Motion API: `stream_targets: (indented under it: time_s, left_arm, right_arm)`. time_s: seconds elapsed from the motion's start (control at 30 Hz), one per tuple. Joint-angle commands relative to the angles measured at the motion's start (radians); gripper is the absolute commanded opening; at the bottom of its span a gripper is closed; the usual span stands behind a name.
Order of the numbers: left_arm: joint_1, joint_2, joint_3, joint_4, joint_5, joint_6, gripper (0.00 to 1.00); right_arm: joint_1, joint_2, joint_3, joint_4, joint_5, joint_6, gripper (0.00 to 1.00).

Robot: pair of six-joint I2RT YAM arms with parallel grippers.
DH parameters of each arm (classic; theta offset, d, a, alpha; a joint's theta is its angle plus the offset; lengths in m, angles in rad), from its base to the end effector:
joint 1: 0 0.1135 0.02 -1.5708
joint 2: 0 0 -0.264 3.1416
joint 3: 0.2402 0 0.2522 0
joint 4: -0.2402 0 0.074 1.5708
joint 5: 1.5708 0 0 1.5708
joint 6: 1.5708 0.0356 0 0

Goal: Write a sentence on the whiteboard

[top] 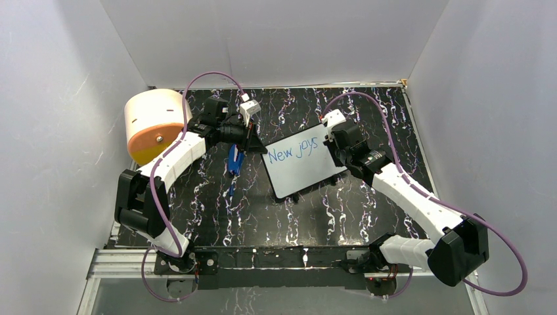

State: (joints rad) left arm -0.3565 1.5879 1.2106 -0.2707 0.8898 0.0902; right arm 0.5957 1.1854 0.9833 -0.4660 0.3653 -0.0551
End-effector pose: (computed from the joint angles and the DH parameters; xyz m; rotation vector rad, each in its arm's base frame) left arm 0.3195 -0.1485 0.2848 0.9490 1.9344 -1.1291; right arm 0.2198 0.1337 0.3013 -0.5122 2.1291 -0.1059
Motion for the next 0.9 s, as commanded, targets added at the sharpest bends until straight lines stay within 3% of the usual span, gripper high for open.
stream_targets:
  time_s: [0.0, 0.87]
  left_arm:
    - [-0.007, 0.012, 0.007, -0.057, -0.037, 0.045, 0.00]
    - [-0.007, 0.011, 0.008, -0.058, -0.035, 0.047, 0.00]
  right_arm:
    - [-0.007, 0.008, -0.007, 0.055, 0.020, 0.009, 0.00]
    - [-0.007, 0.003, 0.031, 0.095, -0.073, 0.014, 0.00]
